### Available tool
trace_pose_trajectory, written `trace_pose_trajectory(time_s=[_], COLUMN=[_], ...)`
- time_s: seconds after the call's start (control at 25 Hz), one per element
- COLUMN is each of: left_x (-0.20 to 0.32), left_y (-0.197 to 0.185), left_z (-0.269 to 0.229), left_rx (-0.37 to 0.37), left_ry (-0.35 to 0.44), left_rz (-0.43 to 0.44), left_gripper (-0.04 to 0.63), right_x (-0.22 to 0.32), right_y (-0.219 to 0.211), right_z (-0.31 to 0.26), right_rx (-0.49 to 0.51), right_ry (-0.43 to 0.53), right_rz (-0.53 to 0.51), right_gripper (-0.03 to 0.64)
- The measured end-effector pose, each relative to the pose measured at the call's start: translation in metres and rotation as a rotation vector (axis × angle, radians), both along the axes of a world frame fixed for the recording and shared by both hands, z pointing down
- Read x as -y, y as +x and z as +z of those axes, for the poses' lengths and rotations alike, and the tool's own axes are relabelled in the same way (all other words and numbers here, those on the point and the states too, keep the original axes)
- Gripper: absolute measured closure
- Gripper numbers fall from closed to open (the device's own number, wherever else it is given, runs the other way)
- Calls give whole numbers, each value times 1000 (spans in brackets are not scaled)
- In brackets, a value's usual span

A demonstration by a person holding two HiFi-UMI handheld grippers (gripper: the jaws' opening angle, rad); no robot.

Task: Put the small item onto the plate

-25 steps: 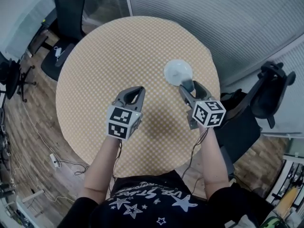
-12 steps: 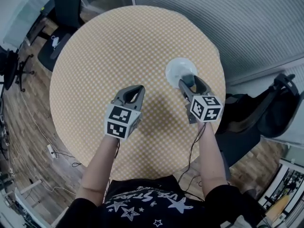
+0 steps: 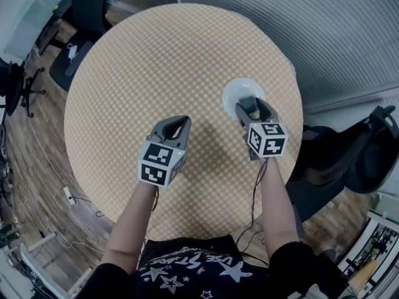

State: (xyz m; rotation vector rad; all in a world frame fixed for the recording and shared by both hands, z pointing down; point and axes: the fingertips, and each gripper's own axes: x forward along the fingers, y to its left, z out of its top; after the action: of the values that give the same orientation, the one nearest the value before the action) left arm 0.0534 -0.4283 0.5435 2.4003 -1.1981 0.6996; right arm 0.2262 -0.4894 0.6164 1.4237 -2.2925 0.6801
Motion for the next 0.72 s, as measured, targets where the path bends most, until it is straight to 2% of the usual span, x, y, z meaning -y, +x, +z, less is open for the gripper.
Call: trace_pose_trajectory(time_s=[0.28, 0.72], left_x=[0, -5], left_y=[-3, -12], left_z=[10, 8], left_rx=[11, 35], left_ry=[-14, -19], left_rz=[-10, -25], left_gripper=[588, 588], right_x=[9, 8], right_y=[-7, -8], right_z=[9, 20], right_rx=[-132, -211], right_ry=[-4, -66], right_rz=[-42, -70], right_gripper=[325, 324])
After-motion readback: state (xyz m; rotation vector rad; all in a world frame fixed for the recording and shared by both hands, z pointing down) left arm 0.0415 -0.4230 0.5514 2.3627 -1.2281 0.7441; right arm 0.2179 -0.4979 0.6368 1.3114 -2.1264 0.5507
